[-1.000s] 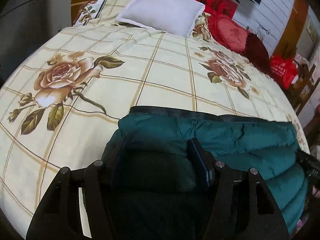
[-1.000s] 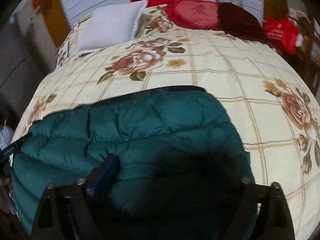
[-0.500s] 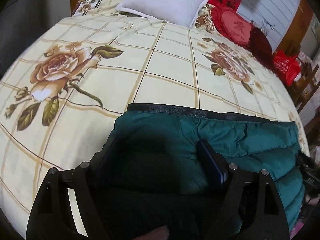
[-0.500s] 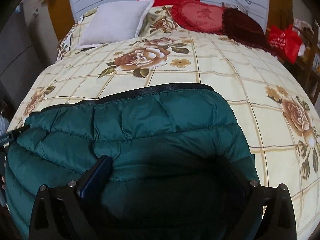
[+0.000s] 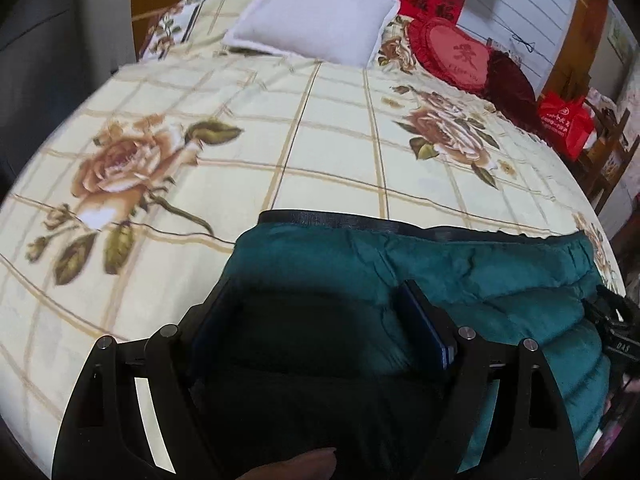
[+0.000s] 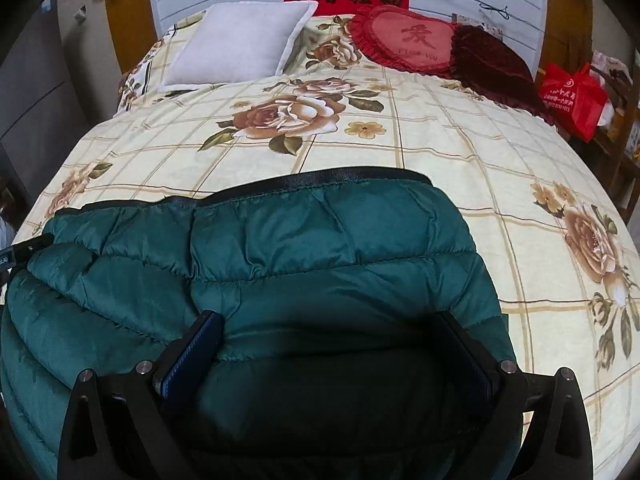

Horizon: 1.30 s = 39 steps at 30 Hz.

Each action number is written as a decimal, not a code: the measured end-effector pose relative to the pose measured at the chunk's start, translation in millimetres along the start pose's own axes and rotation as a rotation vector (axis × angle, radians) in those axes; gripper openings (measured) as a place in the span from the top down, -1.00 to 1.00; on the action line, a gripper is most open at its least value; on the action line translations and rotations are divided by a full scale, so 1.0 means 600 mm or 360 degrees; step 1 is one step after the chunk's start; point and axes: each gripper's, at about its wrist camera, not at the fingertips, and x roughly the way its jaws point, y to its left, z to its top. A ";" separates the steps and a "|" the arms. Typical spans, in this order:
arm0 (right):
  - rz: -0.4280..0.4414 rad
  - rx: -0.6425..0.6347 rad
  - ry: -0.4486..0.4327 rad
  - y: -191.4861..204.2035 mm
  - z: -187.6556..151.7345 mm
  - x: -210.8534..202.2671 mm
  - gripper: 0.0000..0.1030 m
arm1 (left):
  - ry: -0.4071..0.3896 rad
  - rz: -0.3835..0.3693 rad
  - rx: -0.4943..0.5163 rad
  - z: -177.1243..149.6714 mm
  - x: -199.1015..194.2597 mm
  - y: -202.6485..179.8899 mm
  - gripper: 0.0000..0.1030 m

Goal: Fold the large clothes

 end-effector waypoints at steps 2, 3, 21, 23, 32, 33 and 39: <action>0.0015 0.0006 0.0013 0.000 0.000 -0.016 -1.00 | 0.0007 -0.0076 0.0038 -0.007 -0.038 -0.002 -0.99; 0.0022 0.0007 0.0018 -0.001 -0.001 -0.028 -1.00 | -0.0007 -0.0081 0.0054 -0.015 -0.063 -0.004 -0.99; -0.0073 0.0213 -0.0194 0.014 -0.248 -0.435 -0.99 | 0.0048 -0.0077 0.0109 -0.289 -0.311 -0.077 -0.99; -0.0116 0.0235 -0.0179 0.019 -0.285 -0.455 -0.99 | 0.0026 -0.0069 0.0138 -0.303 -0.324 -0.089 -0.99; -0.0141 0.0167 -0.0310 0.054 -0.342 -0.545 -0.99 | -0.0044 -0.0115 0.0167 -0.352 -0.402 -0.096 -0.99; -0.0142 0.0157 -0.0312 0.058 -0.347 -0.551 -0.99 | -0.0046 -0.0120 0.0167 -0.356 -0.408 -0.096 -0.99; -0.0165 0.0154 -0.0317 0.069 -0.360 -0.551 -0.99 | -0.0045 -0.0112 0.0183 -0.367 -0.416 -0.098 -0.99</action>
